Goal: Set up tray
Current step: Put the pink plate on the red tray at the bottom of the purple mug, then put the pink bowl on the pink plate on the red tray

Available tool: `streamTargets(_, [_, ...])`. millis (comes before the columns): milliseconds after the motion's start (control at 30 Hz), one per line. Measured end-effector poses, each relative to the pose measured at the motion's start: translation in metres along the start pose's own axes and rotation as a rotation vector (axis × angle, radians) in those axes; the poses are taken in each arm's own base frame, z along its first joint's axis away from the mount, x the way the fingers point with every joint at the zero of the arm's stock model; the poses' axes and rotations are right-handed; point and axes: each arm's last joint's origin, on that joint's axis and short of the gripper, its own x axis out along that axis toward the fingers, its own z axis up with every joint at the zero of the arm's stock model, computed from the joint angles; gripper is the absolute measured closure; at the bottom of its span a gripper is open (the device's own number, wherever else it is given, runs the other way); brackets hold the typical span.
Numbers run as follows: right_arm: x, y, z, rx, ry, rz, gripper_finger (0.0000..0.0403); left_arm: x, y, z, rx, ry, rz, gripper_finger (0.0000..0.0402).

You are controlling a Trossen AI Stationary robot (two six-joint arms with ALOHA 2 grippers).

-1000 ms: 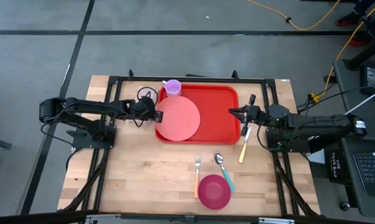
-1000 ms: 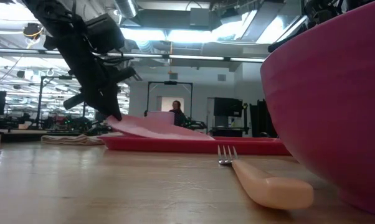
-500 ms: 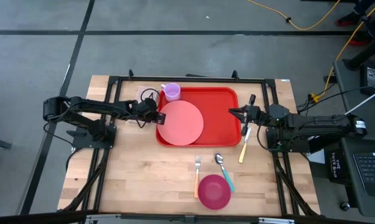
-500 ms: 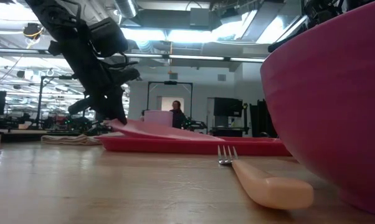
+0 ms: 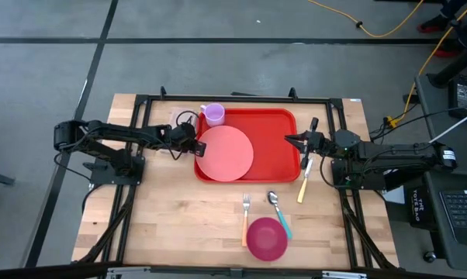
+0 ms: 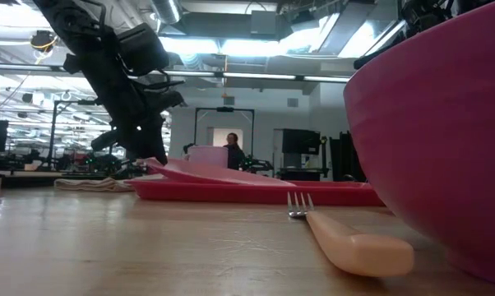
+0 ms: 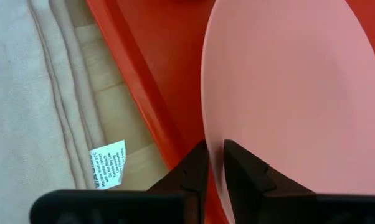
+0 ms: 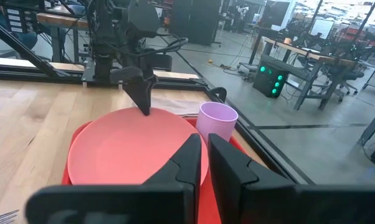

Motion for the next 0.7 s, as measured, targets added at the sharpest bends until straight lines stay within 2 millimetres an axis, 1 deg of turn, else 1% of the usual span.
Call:
streamTargets(333, [0.0,0.0,0.0,0.0,0.0,0.0,0.0366,0.0,0.0,-0.0001,0.0,0.001,-0.001,0.0336])
streamTargets(700, [0.0,0.0,0.0,0.0,0.0,0.0,0.0366,0.0,-0.0005,-0.0003,0.048,0.012,-0.014,0.0309])
